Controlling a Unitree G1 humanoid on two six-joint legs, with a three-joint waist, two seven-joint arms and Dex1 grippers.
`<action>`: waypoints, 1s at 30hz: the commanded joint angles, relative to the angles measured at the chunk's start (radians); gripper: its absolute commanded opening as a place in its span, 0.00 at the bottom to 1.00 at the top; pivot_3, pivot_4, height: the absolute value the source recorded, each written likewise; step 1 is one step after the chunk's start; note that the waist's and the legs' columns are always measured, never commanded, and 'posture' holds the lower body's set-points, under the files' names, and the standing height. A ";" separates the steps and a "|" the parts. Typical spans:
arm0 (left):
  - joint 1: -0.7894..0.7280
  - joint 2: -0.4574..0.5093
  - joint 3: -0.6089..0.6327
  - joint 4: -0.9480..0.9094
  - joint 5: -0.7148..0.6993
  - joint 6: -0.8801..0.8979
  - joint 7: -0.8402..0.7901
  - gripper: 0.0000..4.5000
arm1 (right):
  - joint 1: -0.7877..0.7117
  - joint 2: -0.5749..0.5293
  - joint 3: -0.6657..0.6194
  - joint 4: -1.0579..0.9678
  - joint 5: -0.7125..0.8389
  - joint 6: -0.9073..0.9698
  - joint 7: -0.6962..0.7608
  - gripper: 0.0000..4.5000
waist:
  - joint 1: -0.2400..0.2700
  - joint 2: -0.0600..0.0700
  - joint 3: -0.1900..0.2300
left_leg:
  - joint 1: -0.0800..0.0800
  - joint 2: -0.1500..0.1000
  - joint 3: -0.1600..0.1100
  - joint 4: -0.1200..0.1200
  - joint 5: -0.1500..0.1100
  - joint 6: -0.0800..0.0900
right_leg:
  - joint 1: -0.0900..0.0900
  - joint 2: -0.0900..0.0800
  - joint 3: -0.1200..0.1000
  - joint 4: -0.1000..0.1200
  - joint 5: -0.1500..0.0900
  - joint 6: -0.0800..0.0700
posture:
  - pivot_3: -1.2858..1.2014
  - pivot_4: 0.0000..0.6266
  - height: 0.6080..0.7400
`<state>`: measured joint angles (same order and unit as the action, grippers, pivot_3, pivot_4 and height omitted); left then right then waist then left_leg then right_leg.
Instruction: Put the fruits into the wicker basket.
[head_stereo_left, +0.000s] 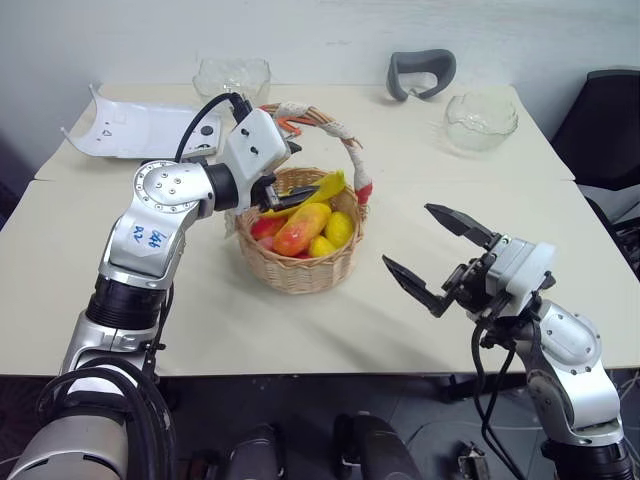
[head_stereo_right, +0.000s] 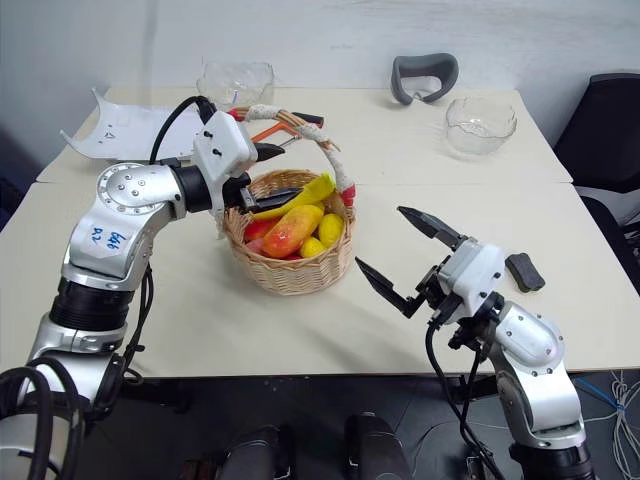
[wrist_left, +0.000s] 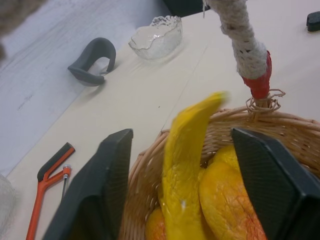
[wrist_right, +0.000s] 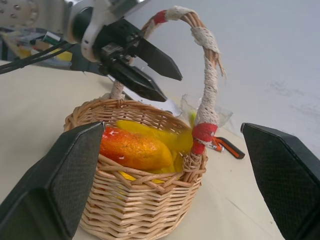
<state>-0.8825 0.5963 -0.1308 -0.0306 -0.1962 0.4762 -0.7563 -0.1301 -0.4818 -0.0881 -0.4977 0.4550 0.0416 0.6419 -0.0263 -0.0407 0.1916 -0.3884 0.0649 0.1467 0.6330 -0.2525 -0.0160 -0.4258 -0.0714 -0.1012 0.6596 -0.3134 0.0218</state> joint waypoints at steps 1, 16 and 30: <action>-0.014 0.069 0.065 -0.056 -0.103 0.051 -0.140 0.94 | -0.054 0.002 -0.028 -0.023 0.095 0.085 -0.029 1.00 | -0.002 0.000 0.000 | 0.000 0.000 0.000 0.000 0.000 0.000 | 0.000 0.000 0.000 0.000 0.000 0.000 | 0.52 0.24 1.00; 0.360 0.332 0.470 -0.020 -0.419 0.117 -0.448 0.94 | -0.600 -0.003 0.145 0.655 0.012 0.230 0.257 1.00 | -0.004 0.002 0.001 | 0.000 0.002 -0.001 -0.001 0.003 -0.002 | -0.002 0.001 0.000 0.003 -0.002 -0.003 | 0.52 0.24 1.00; 0.635 0.339 0.584 -0.168 -0.488 0.163 -0.385 0.96 | -0.691 0.049 0.124 0.816 0.005 0.128 0.548 0.34 | -0.004 0.002 0.002 | -0.001 0.000 -0.001 -0.001 -0.002 0.005 | -0.002 -0.003 -0.002 0.002 -0.001 -0.003 | 0.52 0.24 1.00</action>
<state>-0.2327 0.9353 0.4475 -0.1661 -0.6628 0.6434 -1.1537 -0.8195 -0.4213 0.0639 0.3462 0.4597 0.1944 1.1792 -0.0304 -0.0383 0.1932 -0.3894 0.0655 0.1461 0.6320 -0.2543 -0.0114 -0.4279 -0.0748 -0.1031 0.6613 -0.3140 0.0189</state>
